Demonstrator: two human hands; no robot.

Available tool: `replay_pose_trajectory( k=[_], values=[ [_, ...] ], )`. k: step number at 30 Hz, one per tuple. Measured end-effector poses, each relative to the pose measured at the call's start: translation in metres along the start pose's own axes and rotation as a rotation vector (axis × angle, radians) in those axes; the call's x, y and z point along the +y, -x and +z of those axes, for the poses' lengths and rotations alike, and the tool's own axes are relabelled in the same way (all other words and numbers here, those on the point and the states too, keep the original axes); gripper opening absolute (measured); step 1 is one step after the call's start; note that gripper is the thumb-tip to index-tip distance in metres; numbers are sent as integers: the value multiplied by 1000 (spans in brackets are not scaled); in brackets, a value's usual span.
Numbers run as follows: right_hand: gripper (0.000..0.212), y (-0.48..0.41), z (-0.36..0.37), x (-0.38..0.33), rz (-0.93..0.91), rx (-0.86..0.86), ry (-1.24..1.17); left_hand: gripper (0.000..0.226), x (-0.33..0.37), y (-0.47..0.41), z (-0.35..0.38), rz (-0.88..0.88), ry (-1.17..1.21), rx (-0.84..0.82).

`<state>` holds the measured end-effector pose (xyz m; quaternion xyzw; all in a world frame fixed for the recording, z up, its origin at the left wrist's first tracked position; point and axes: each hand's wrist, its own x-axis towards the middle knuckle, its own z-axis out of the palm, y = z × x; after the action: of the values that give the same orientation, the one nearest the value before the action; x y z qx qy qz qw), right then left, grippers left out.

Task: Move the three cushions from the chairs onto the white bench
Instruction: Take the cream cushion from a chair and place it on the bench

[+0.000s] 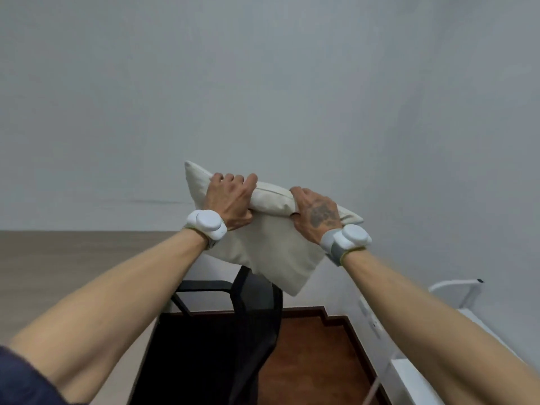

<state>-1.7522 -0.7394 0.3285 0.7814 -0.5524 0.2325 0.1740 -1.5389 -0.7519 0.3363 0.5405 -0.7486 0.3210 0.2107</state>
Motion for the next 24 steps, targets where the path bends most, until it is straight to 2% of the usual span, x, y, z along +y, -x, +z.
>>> replay_pose_trajectory(
  k=[3, 7, 12, 15, 19, 24],
  values=[
    [32, 26, -36, 36, 33, 4, 62, 38, 41, -20, -15, 54, 76, 24],
    [33, 88, -88, 110, 146, 0, 181, 36, 140, -48, -34, 190, 217, 32],
    [34, 141, -123, 171, 217, -33, 264, 35, 222, -75, -40, 304, 357, 65],
    [35, 193, -153, 229, 346, -93, 316, 34, 309, -91, -51, 407, 475, 65],
    [38, 245, -176, 280, 456, -112, 325, 38, 391, -102, -59, 488, 541, 41],
    [41, 292, -184, 323, 538, -132, 322, 41, 459, -105, -61, 554, 581, 30]
  ],
)
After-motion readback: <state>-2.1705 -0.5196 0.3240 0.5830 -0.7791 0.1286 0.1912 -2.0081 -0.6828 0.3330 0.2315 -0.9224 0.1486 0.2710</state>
